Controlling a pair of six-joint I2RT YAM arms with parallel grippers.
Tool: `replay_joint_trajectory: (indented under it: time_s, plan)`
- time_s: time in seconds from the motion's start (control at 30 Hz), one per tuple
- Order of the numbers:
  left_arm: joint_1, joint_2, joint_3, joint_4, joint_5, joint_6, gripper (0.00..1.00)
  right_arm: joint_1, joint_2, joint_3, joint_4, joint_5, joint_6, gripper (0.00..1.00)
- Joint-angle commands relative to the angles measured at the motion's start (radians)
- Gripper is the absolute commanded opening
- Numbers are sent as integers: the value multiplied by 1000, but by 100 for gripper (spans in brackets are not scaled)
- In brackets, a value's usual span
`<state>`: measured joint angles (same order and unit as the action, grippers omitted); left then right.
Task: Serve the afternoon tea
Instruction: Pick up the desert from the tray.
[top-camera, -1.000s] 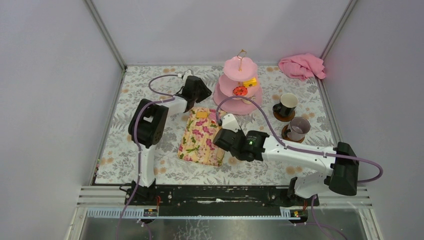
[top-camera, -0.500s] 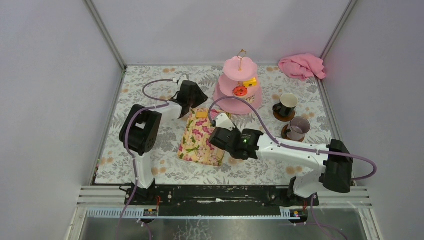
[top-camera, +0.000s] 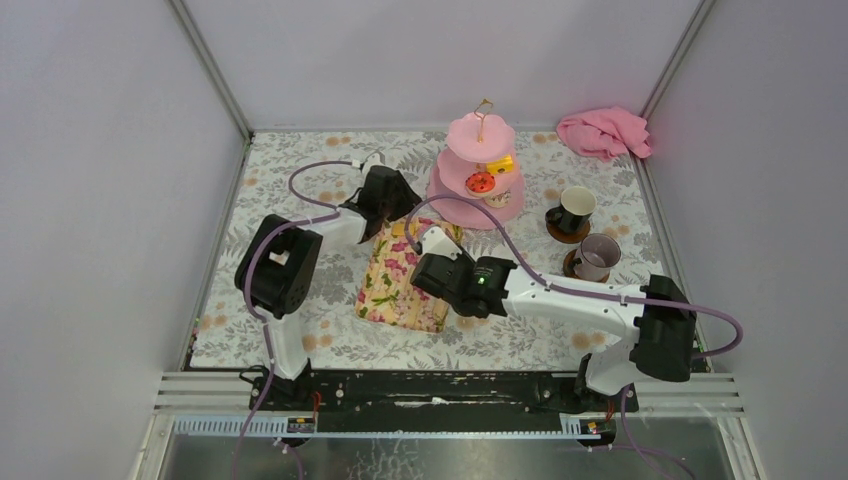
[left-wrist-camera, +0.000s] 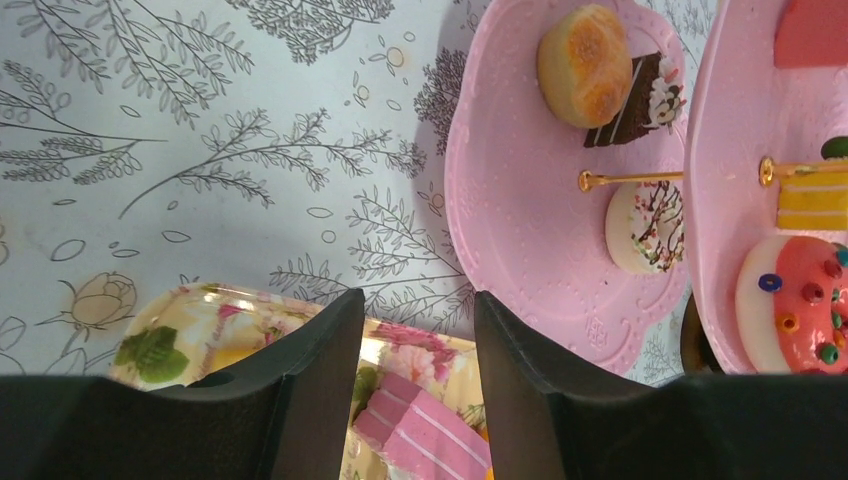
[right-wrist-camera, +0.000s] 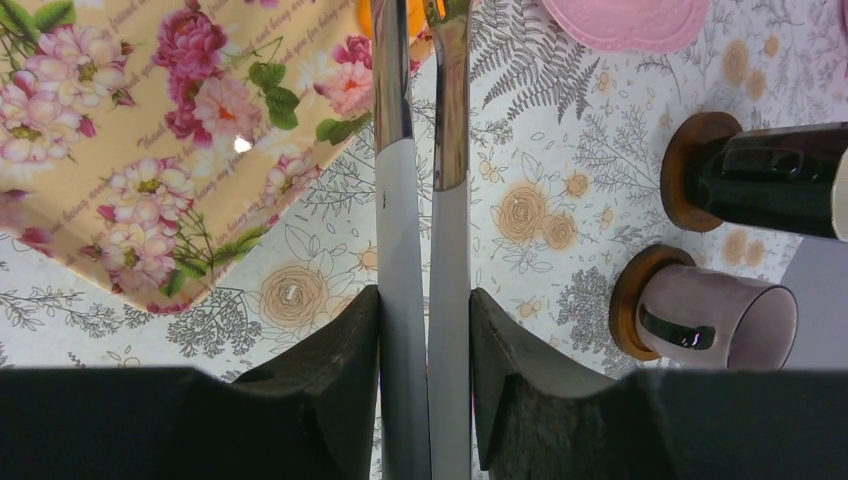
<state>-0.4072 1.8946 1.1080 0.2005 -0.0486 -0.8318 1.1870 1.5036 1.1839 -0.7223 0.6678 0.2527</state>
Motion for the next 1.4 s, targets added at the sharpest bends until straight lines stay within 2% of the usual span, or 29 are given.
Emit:
replay_joint_trajectory:
  time_s: [0.0, 0.6, 1.13, 1.37]
  plan:
    - [-17, -33, 15, -21, 0, 38, 52, 8, 14, 56, 36, 68, -59, 31]
    - [-40, -25, 21, -41, 15, 48, 51, 4, 56, 42, 67, 92, -137, 33]
    - [-66, -22, 16, -67, 36, 57, 51, 1, 7, -30, 104, 87, -161, 35]
    - [-79, -18, 19, -74, 36, 59, 51, -4, -12, -51, 118, 78, -174, 40]
